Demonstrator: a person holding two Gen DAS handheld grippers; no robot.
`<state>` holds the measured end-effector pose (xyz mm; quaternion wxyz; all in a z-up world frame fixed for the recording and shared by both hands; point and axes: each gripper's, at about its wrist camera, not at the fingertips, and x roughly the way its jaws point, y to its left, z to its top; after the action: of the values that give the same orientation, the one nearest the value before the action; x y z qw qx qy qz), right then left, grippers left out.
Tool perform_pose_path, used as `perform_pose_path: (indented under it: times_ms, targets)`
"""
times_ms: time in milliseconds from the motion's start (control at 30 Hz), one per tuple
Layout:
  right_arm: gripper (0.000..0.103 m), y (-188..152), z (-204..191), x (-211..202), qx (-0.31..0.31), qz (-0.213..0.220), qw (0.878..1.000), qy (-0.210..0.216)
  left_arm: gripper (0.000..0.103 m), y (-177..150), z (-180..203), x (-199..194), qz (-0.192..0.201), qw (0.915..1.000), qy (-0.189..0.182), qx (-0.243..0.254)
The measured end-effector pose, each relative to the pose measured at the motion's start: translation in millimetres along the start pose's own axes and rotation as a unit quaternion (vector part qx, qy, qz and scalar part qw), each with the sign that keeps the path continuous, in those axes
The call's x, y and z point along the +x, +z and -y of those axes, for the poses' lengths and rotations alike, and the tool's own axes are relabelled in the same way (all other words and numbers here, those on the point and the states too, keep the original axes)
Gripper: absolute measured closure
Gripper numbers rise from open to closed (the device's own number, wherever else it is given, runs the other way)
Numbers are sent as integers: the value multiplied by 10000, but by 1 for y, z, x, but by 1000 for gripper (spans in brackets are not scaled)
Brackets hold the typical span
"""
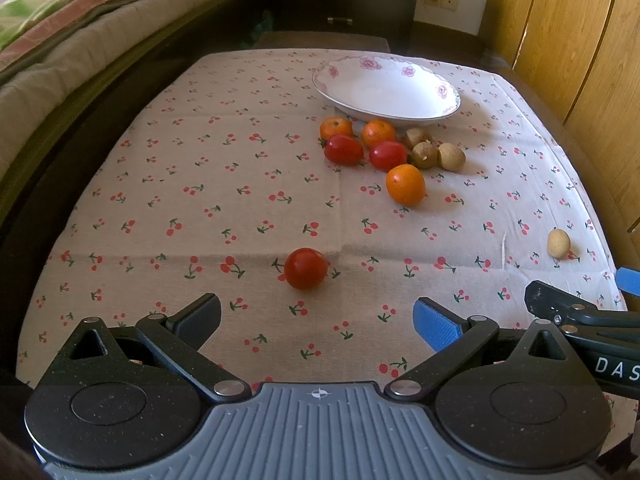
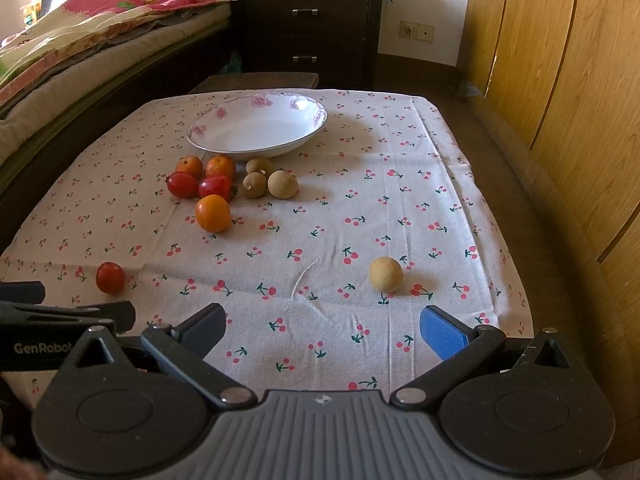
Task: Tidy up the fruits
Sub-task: 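Move the left tool to the lone red tomato while the right tool approaches an orange mandarin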
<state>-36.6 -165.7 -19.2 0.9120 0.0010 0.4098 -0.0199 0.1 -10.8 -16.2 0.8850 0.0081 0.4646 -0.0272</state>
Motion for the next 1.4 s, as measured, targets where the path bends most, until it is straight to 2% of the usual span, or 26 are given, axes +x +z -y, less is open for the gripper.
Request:
perform_pose_path:
  times_ms: [1400]
  targets:
    - [0, 5, -12, 15, -69, -195, 9998, 45, 1, 1, -9, 10, -92, 9998, 149, -84]
